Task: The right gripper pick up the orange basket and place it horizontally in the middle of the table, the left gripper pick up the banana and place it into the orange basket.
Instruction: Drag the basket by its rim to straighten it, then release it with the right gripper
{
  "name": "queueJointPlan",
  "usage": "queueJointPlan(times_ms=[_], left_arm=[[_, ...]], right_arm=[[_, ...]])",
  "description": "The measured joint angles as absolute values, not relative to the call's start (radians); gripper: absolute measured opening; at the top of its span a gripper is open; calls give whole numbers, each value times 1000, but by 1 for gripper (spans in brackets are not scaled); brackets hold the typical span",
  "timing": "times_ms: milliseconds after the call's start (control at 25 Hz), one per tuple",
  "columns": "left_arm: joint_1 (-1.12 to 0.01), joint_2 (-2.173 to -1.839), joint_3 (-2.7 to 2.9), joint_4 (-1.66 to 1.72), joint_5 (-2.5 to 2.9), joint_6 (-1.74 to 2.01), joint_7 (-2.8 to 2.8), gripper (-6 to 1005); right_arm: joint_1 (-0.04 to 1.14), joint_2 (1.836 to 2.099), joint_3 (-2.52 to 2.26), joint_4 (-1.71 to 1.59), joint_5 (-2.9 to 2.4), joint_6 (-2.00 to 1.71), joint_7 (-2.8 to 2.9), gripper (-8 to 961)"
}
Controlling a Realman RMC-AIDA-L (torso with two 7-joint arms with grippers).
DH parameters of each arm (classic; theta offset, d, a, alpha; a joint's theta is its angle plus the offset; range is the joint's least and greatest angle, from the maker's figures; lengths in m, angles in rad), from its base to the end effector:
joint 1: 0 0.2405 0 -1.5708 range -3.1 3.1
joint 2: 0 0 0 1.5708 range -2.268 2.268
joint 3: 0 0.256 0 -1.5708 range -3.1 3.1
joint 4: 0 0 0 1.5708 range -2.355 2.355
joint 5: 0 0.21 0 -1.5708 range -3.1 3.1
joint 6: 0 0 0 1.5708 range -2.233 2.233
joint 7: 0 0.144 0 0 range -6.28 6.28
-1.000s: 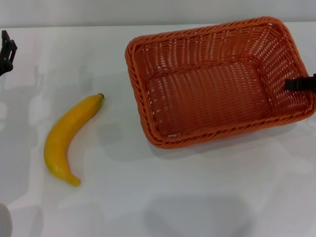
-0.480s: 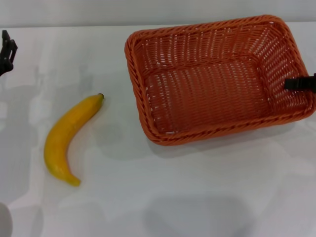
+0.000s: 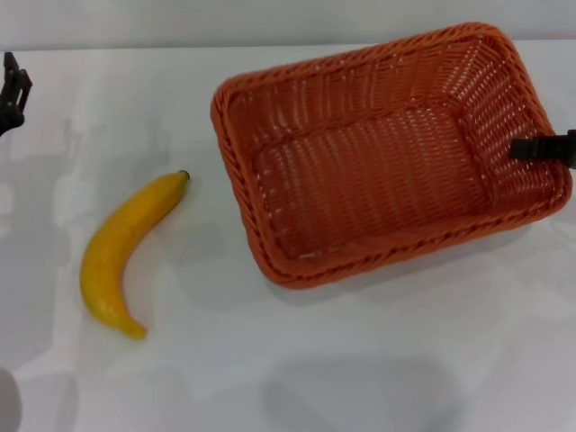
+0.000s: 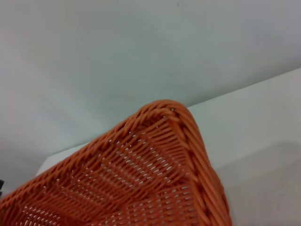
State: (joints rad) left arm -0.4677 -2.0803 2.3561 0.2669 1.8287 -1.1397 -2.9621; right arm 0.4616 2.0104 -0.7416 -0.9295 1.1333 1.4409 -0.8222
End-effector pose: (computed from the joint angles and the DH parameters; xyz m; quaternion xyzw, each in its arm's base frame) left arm -0.3295 0.3486 0.0071 -0.5967 -0.2432 -0.2539 0.7213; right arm 0.2788 0.3561 0.0718 -0.7818 0.5484 0.2413 0.1729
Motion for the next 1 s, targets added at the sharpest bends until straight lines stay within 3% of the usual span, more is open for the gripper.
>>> queueJointPlan(times_ms=[840, 1000], left_arm=[[-466, -2080, 2356, 267, 1832, -1142, -2962, 802], [-465, -2080, 2356, 267, 1833, -1143, -2962, 801]], right_arm=[[461, 2011, -742, -902, 1152, 1444, -830, 419], [459, 2010, -739, -886, 1163, 1436, -836, 513]])
